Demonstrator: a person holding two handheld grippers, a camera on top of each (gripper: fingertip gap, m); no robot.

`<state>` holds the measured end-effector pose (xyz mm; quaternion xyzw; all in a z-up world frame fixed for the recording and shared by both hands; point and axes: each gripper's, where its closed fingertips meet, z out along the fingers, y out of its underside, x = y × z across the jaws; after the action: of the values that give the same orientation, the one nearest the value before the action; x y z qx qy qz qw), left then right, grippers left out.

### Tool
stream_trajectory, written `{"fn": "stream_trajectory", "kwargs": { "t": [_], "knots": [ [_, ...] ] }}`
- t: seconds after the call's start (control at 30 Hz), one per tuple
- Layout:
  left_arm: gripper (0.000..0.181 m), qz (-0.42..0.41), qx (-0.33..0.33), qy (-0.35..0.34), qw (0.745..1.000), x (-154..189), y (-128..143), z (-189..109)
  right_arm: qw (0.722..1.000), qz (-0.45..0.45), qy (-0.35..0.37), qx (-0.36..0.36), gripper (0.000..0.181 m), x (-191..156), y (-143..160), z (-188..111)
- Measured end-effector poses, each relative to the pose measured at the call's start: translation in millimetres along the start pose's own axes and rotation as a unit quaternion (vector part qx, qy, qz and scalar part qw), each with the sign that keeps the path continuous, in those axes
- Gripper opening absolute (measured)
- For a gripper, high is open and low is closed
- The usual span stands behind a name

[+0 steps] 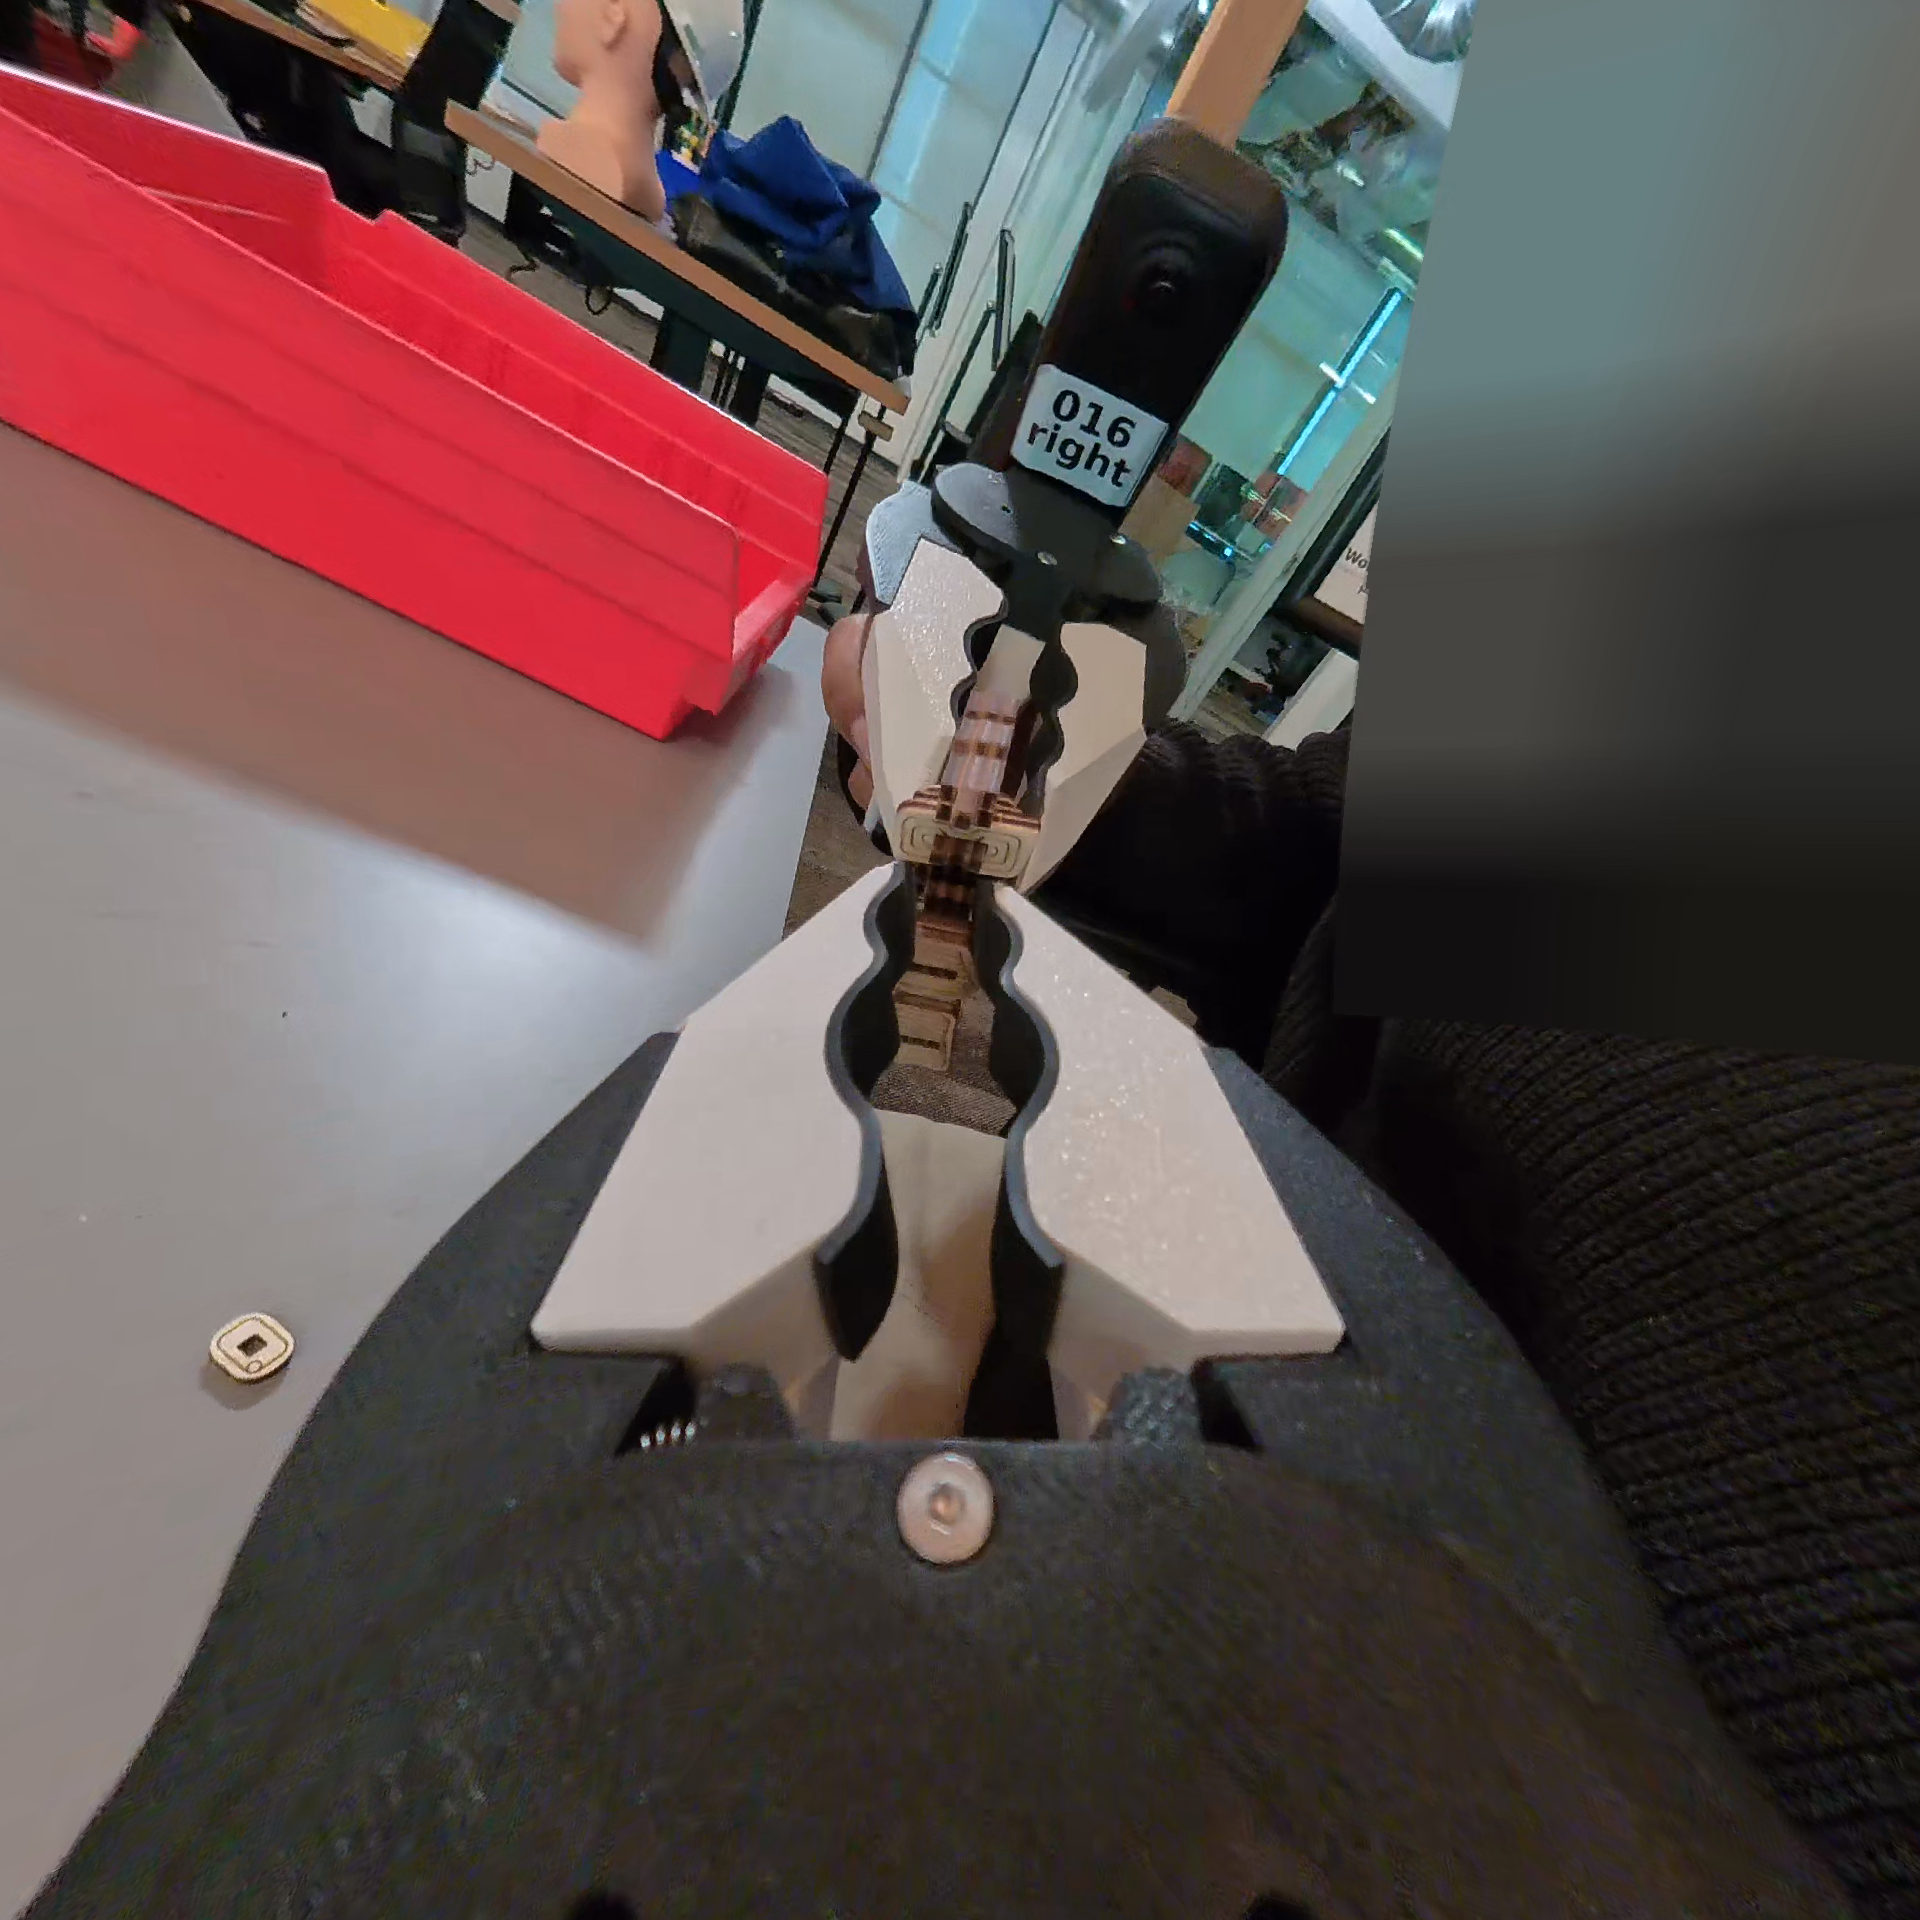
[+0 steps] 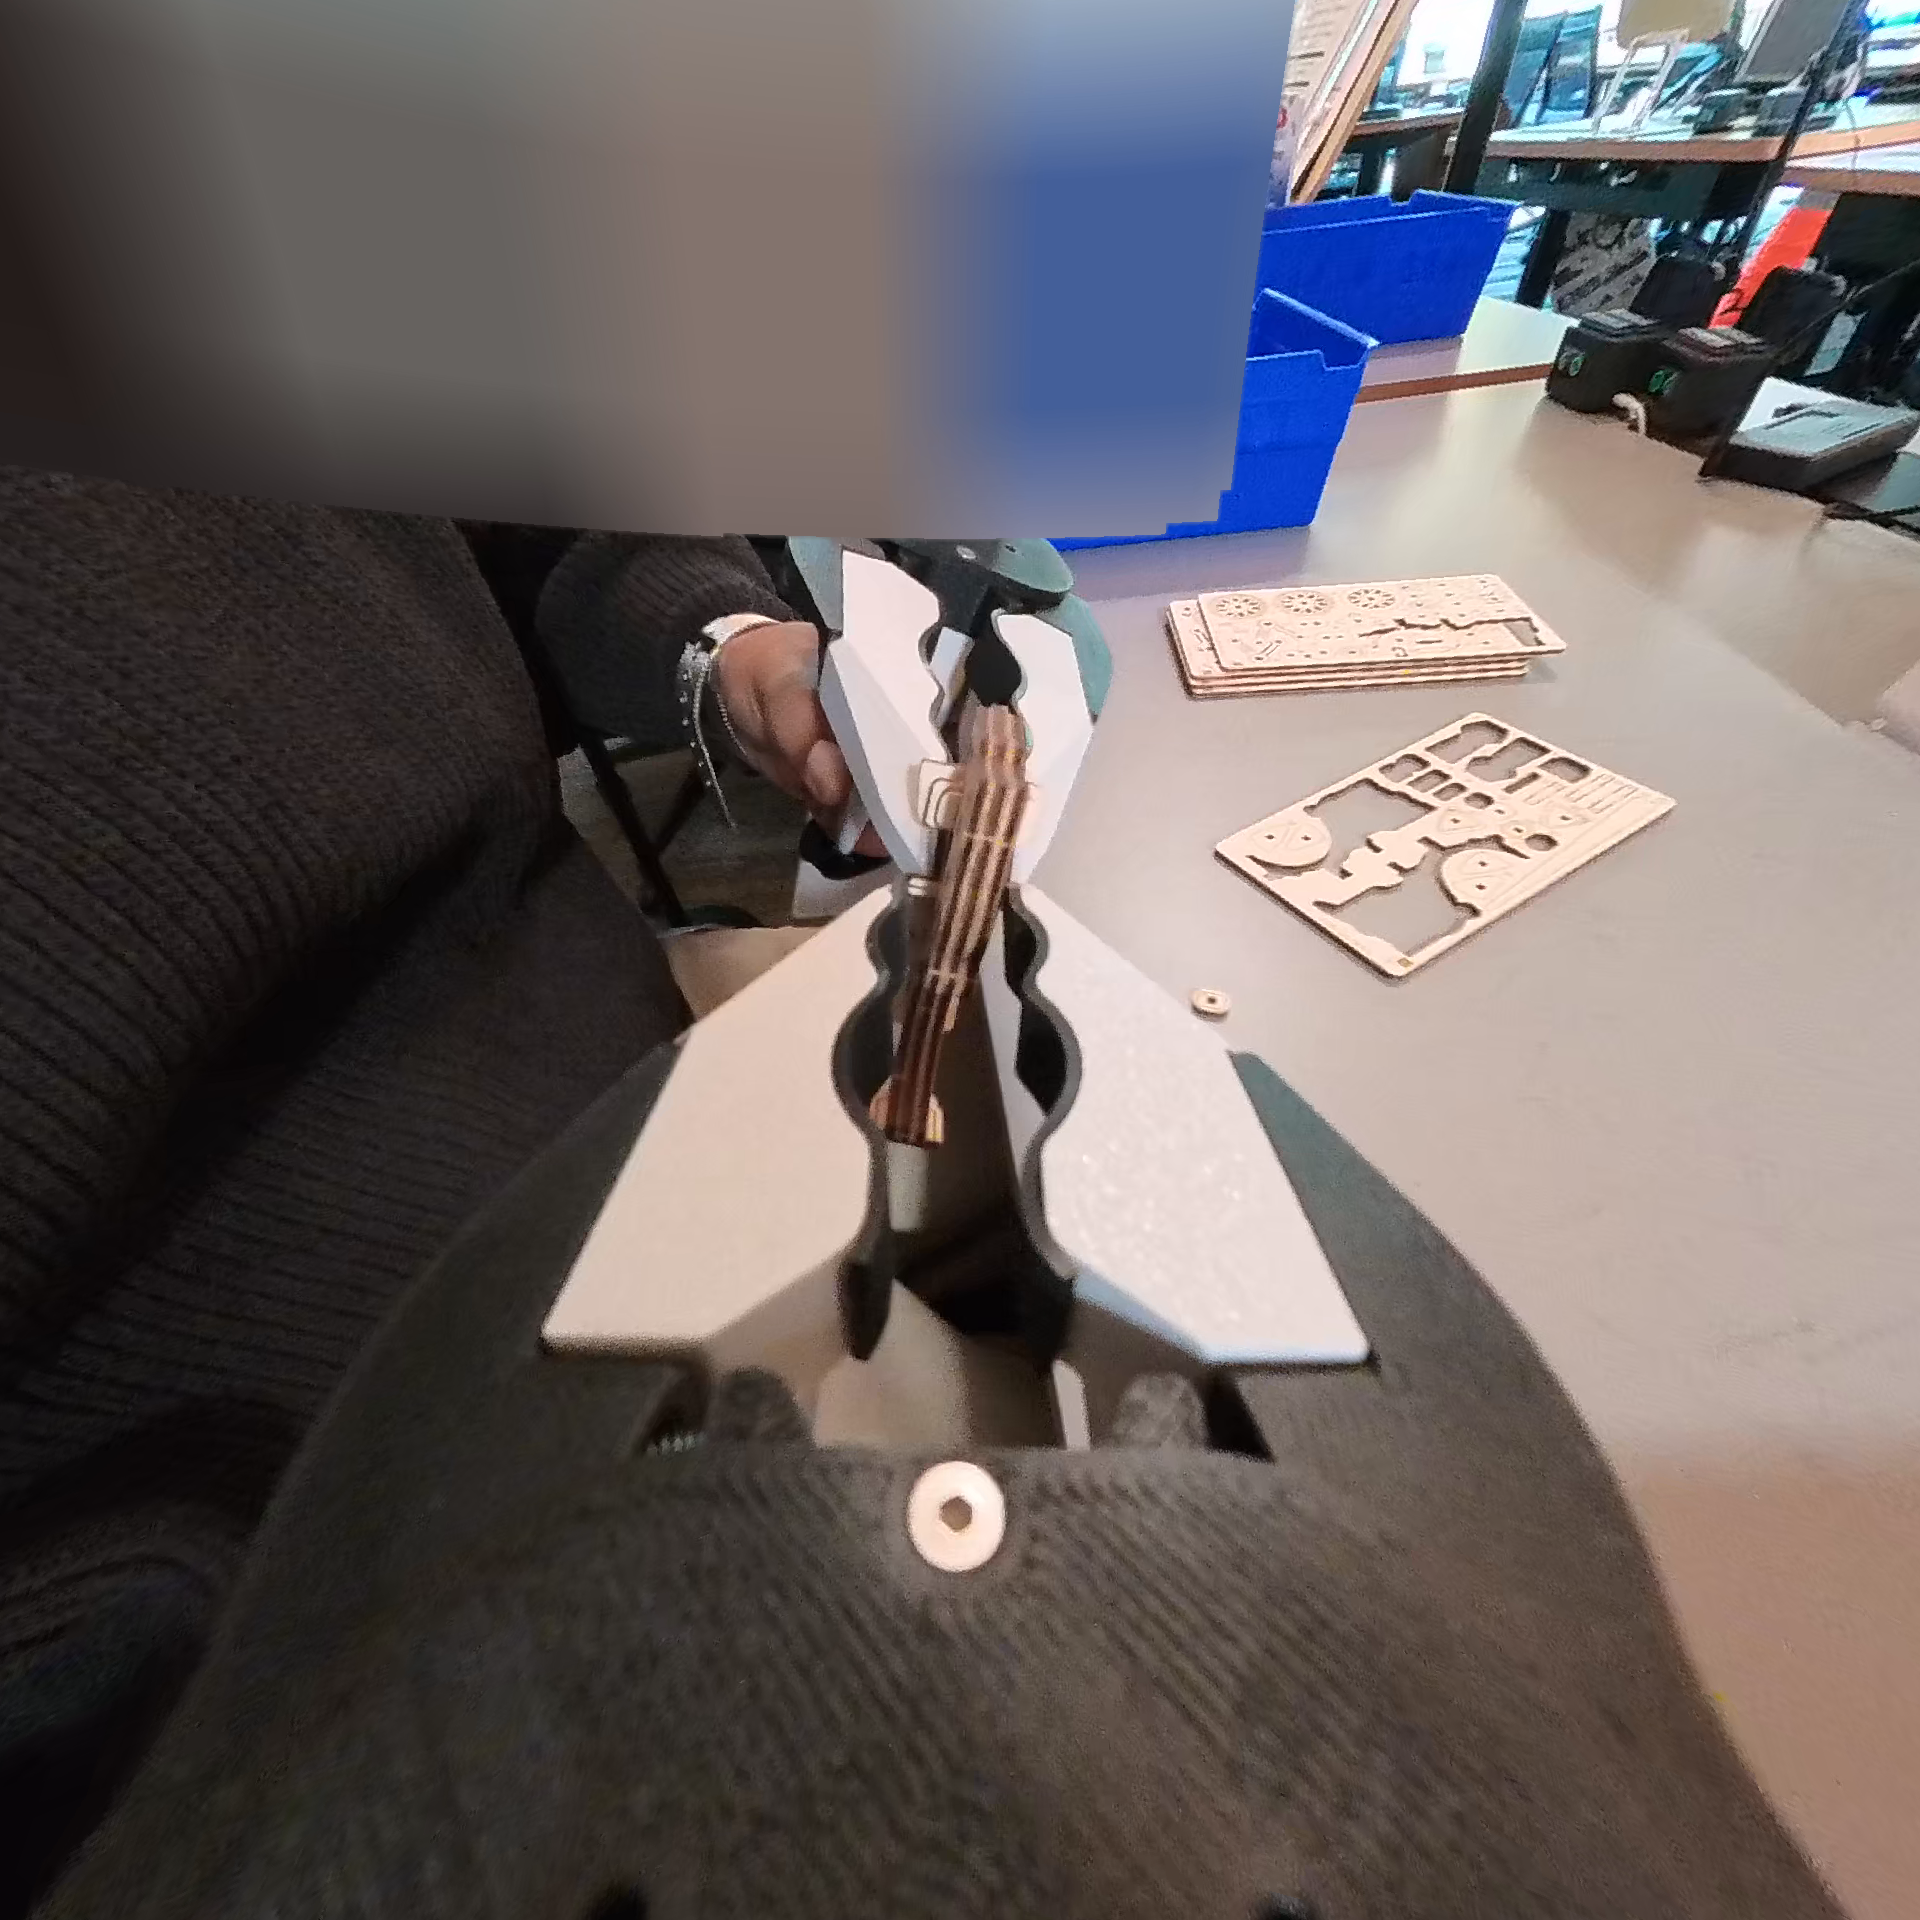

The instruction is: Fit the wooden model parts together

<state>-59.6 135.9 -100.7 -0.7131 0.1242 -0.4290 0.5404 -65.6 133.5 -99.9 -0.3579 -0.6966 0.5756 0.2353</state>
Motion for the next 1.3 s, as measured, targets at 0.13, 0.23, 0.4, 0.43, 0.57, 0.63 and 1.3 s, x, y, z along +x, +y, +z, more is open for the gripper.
{"fn": "stream_trajectory", "kwargs": {
  "t": [0.13,0.23,0.4,0.43,0.57,0.63,1.3],
  "knots": [
    [0.009,0.022,-0.011,-0.018,1.0,-1.8,3.4,0.8,1.0,0.016,-0.006,-0.004,0.017,0.3,2.9,0.5],
    [0.009,0.041,-0.014,-0.026,0.999,-0.5,2.7,0.9,1.0,0.025,-0.011,-0.003,0.016,-0.6,1.8,-0.1],
    [0.009,0.046,-0.009,-0.032,0.998,0.7,2.5,2.1,1.0,0.008,-0.004,-0.011,0.016,-1.6,1.9,-1.4],
    [0.009,0.049,-0.007,-0.035,0.998,0.9,2.2,2.4,1.0,0.006,-0.003,-0.011,0.016,-1.8,1.5,-1.6],
    [0.009,0.057,-0.003,-0.04,0.998,1.9,2.2,2.4,1.0,0.006,-0.002,-0.011,0.016,-2.7,1.2,-1.9],
    [0.009,0.058,-0.001,-0.039,0.998,2.1,2.3,1.9,1.0,0.005,0.0,-0.012,0.016,-2.9,1.3,-1.6],
    [0.009,0.085,-0.002,-0.013,0.996,7.8,-1.7,-1.4,0.999,0.031,-0.012,0.002,0.01,-4.6,-2.4,-0.9]
  ]
}}
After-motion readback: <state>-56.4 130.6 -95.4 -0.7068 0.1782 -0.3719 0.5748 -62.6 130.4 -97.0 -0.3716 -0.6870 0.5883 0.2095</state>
